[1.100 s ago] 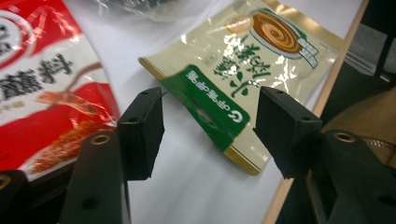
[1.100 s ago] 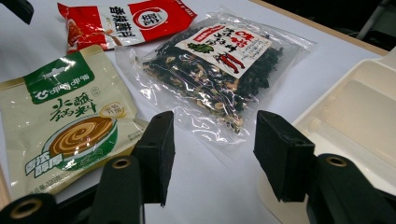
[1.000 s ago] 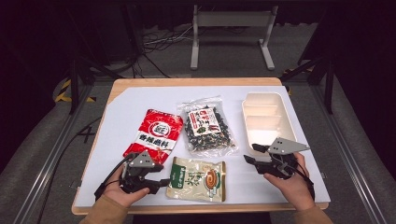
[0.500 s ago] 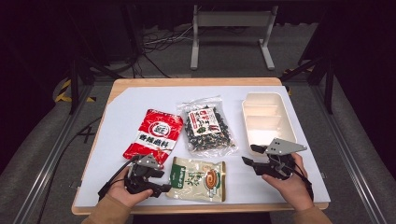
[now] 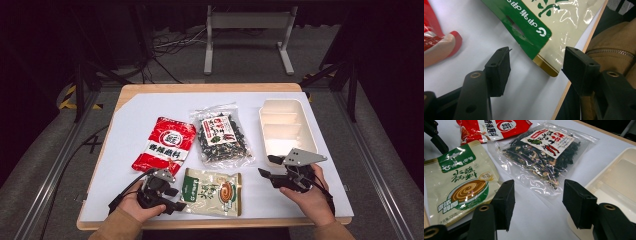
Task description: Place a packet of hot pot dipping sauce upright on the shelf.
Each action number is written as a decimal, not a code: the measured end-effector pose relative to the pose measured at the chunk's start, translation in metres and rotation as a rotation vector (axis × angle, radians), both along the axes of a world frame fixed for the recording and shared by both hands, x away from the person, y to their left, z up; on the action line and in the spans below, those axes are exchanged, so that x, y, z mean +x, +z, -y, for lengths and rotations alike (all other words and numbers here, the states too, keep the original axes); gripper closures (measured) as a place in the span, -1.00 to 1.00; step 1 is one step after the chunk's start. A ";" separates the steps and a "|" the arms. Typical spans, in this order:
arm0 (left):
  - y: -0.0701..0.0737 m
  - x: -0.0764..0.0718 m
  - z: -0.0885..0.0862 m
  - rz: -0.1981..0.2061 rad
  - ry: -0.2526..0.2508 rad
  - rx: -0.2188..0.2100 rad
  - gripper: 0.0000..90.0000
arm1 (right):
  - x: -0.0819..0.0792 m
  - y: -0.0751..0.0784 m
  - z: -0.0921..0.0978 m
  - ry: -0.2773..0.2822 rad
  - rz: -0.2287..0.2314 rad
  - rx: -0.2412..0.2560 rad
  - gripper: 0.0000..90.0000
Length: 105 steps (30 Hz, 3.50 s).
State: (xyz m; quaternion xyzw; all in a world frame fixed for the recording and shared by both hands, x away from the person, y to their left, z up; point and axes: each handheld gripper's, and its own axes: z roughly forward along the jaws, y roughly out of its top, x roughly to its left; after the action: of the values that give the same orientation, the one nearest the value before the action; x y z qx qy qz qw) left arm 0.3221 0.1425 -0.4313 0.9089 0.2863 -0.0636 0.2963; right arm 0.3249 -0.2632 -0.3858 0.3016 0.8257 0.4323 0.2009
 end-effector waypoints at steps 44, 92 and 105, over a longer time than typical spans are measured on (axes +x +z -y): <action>0.002 -0.003 0.018 -0.054 -0.022 -0.042 0.97 | -0.001 -0.002 -0.007 0.015 0.004 -0.010 -0.05; 0.118 -0.010 -0.002 0.369 0.001 -0.176 1.00 | -0.007 0.018 -0.013 0.135 0.036 -0.014 0.32; 0.137 -0.011 -0.006 0.443 -0.026 -0.183 1.00 | -0.008 0.028 -0.029 0.195 0.038 0.049 0.20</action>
State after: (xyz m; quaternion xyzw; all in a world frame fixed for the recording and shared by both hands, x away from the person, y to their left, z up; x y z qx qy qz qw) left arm 0.3111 0.1484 -0.2939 0.8737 0.1957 0.1080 0.4321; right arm 0.3165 -0.2341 -0.3579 0.2167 0.8362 0.4757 0.1660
